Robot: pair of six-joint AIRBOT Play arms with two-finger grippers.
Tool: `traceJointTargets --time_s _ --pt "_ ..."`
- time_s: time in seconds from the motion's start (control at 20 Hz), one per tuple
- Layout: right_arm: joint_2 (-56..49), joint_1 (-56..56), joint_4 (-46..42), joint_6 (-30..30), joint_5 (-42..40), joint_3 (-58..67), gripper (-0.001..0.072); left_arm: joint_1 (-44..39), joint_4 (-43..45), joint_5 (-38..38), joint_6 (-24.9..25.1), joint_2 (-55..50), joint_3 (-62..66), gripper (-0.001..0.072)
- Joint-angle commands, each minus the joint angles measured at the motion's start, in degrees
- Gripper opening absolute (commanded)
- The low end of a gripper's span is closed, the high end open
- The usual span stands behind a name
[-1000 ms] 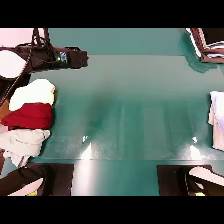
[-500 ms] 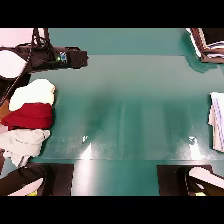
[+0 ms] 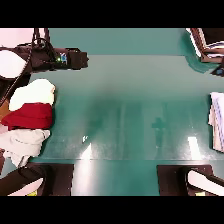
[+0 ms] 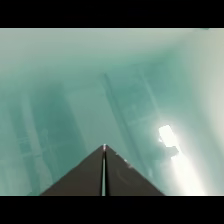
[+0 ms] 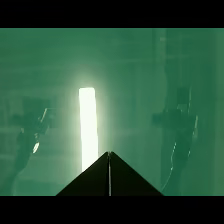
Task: Fold the shirts.
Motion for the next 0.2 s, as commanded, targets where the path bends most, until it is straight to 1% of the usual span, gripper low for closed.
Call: traceJointTargets --time_s 0.0,0.15 --pt "0.0 7.8 0.5 -2.5 -2.1 0.0 0.0016 0.0 0.0 0.0 0.0 0.0 0.0 0.0026" --pt "0.1 8.7 0.6 -2.6 -2.0 0.0 0.0016 0.0 0.0 0.0 0.0 0.0 0.0 0.0025"
